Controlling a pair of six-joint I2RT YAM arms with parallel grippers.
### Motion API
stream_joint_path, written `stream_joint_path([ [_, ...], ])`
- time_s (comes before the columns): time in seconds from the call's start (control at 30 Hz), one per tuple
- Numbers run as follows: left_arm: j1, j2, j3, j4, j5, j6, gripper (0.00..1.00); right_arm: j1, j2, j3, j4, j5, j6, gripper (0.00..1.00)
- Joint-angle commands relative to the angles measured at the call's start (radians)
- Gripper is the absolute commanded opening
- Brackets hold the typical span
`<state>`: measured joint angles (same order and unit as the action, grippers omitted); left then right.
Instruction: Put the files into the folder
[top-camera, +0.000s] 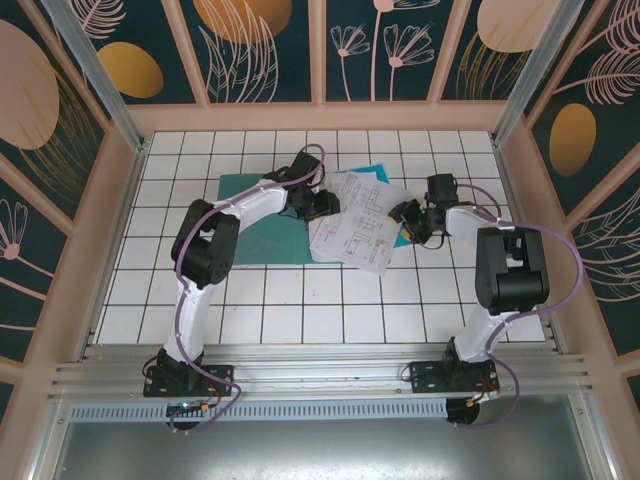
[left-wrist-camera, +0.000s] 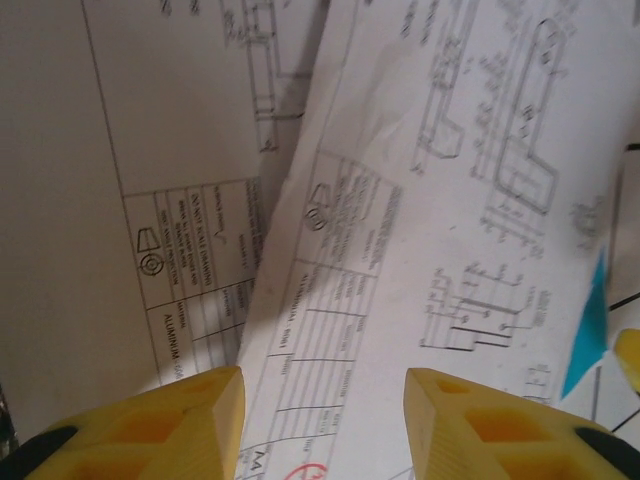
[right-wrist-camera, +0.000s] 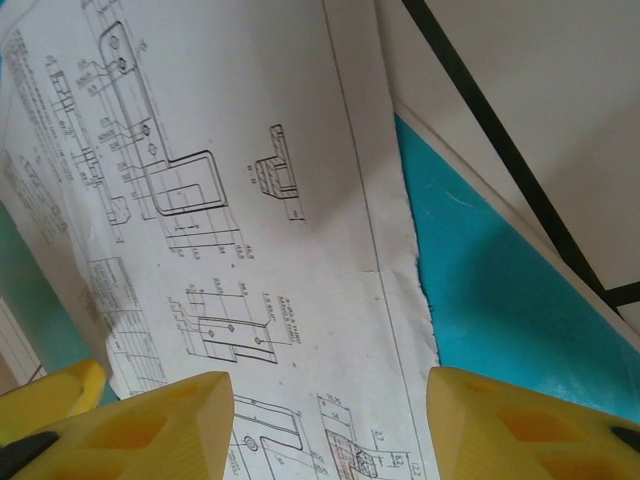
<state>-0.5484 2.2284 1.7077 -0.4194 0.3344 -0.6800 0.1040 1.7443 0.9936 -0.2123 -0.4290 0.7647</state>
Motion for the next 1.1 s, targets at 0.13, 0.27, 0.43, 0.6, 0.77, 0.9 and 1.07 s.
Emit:
stream_joint_path([
  [0.13,-0.003,0.013,0.006,-0.023,-0.011,0.043,0.47,0.012,0.043,-0.006,0.012,-0.025,0.003,0.53],
  [0.27,-0.008,0.012,-0.014,-0.009,-0.008,0.041,0.48,0.014,0.055,-0.006,0.008,-0.025,0.002,0.53],
  [0.43,-0.014,0.018,-0.025,0.002,-0.008,0.040,0.48,0.017,0.067,-0.007,0.008,-0.030,-0.001,0.53],
  [0.6,-0.019,0.019,-0.026,0.008,-0.008,0.036,0.48,0.017,0.073,-0.010,0.010,-0.034,-0.001,0.53],
  [0.77,-0.021,0.013,-0.023,0.022,0.003,0.029,0.41,0.017,0.076,-0.011,0.011,-0.037,0.000,0.53],
  [0.9,-0.023,0.004,-0.023,0.033,0.009,0.014,0.28,0.016,0.076,-0.008,0.009,-0.036,0.002,0.53],
  [1.07,-0.024,-0.022,-0.021,0.048,0.015,-0.013,0.10,0.016,0.075,-0.005,0.008,-0.031,0.002,0.53],
])
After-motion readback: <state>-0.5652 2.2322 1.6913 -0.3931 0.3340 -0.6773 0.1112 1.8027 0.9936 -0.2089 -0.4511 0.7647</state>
